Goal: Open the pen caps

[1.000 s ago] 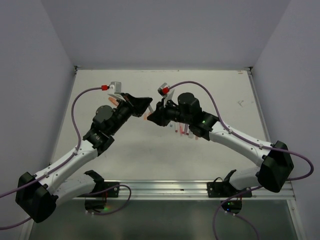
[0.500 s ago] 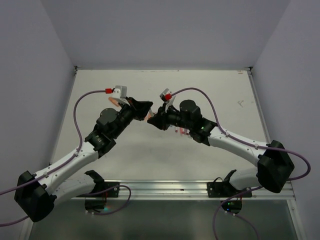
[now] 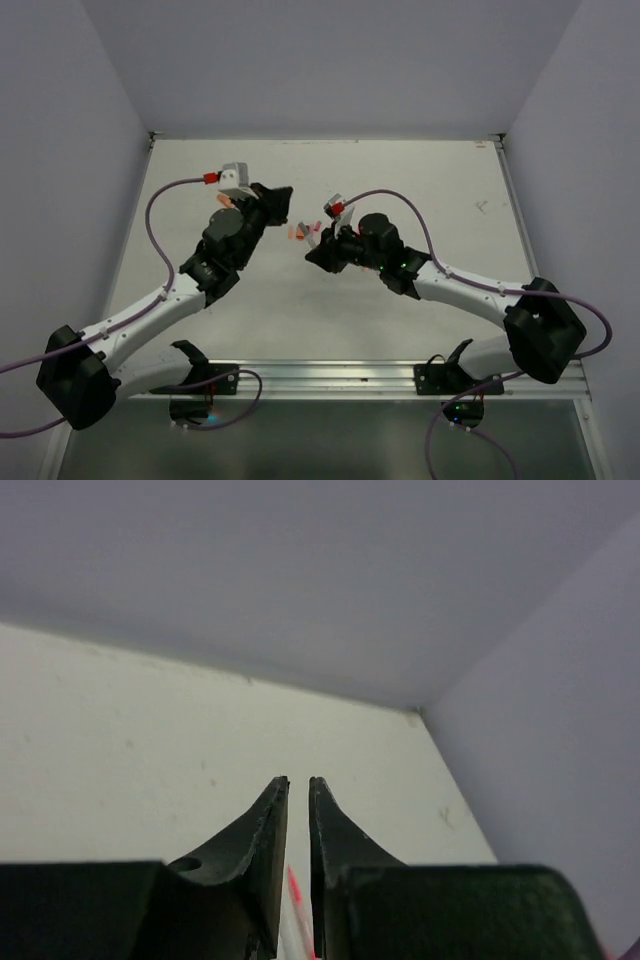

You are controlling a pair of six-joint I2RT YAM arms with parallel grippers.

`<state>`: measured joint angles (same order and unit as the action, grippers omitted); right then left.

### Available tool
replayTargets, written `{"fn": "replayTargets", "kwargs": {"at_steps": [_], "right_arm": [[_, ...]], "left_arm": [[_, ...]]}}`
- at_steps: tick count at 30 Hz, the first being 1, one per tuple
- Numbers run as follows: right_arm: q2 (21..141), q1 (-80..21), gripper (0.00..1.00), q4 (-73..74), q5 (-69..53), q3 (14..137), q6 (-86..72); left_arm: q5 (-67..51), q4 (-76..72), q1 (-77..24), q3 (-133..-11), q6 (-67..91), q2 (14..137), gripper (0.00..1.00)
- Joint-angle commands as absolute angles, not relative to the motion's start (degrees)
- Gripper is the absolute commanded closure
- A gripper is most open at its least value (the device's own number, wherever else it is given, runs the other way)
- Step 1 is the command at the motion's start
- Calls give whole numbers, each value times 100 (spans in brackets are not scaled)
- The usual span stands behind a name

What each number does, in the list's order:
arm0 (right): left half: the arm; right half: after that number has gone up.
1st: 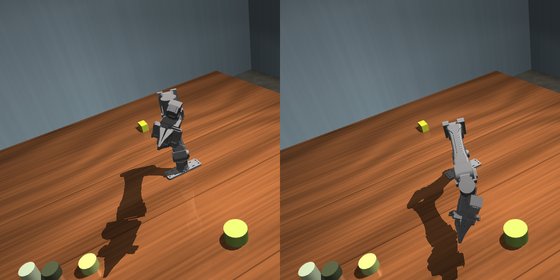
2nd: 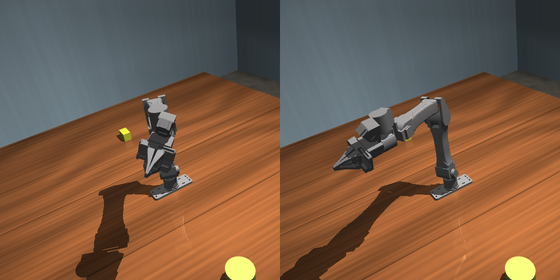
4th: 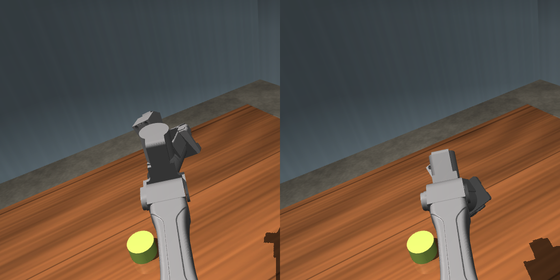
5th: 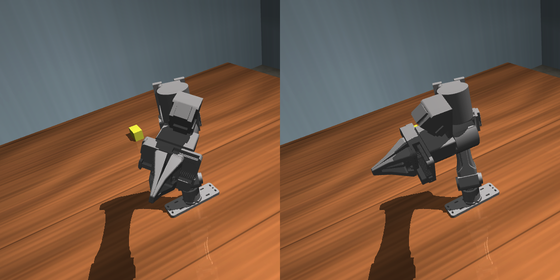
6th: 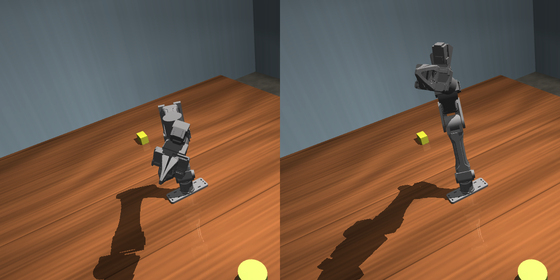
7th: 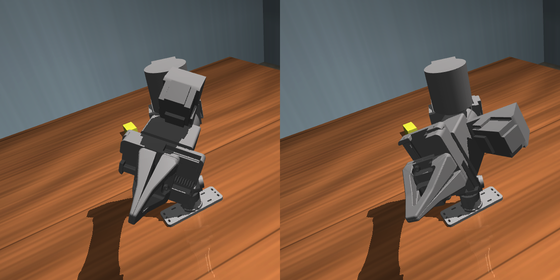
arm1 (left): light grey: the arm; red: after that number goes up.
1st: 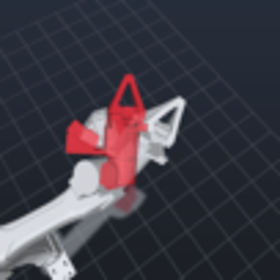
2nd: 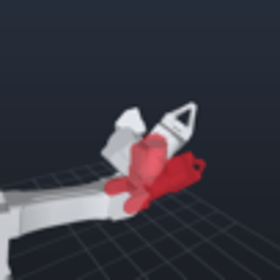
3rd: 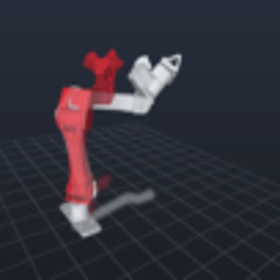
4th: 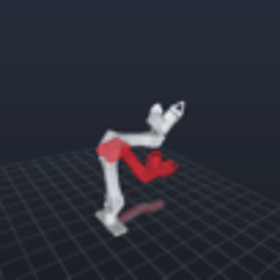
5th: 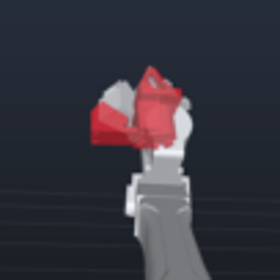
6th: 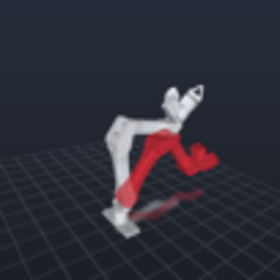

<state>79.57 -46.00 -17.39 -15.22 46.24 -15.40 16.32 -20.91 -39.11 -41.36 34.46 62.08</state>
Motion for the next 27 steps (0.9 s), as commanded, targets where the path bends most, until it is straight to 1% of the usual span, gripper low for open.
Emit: {"fn": "replayTargets", "kwargs": {"at_steps": [1, 6, 7, 8, 10, 11, 13, 14, 15, 16, 19, 20, 22, 23, 25, 27], "right_arm": [[8139, -4632, 100, 35, -1942, 3955, -1591], [7946, -4632, 100, -211, -2136, 3876, -1670], [7876, -4632, 100, -246, -2075, 3893, -1731], [7710, -4614, 100, -272, -2031, 3928, -1758], [7533, -4597, 100, -317, -1952, 3999, -1802], [7376, -4597, 100, -316, -1925, 4086, -1793], [7243, -4588, 100, -290, -1899, 4192, -1793], [7138, -4579, 100, -281, -1872, 4297, -1793], [7093, -4570, 100, -281, -1881, 4341, -1802], [7049, -4562, 100, -290, -1872, 4385, -1819], [6873, -4535, 100, -351, -1846, 4579, -1881], [6838, -4518, 100, -369, -1863, 4675, -1898], [6776, -4448, 100, -500, -1933, 4772, -1994], [6750, -4430, 100, -562, -2012, 4851, -2030], [6715, -4377, 100, -720, -2153, 4922, -2135], [6697, -4351, 100, -834, -2302, 5036, -2206]], "left_arm": [[3570, -3973, -3419, -5203, 2962, 6011, 100], [2226, -3788, -3235, -5431, 3182, 6301, 100], [1997, -3397, -3200, -5536, 3190, 6354, 100], [1490, -3262, -3182, -5598, 3182, 6433, 100], [1048, -2859, -3164, -5678, 3243, 6425, 100], [585, -2787, -3155, -5643, 3243, 6390, 97], [283, -2393, -3138, -5590, 3295, 6276, 85], [-119, -2295, -3129, -5546, 3287, 6232, 73], [-314, -2190, -3120, -5494, 3270, 6144, 69], [-456, -1962, -3111, -5450, 3235, 6100, 61], [-1097, -1768, -3094, -5274, 3243, 5907, 47], [-1464, -1741, -3085, -5247, 3261, 5863, 38], [-1826, -1644, -3085, -5195, 3313, 5854, 29], [-2211, -1626, -3076, -5186, 3340, 5888, 27], [-2547, -1643, -3067, -5142, 3436, 5941, 23], [-2987, -1652, -3050, -5133, 3480, 6029, 22]]}}
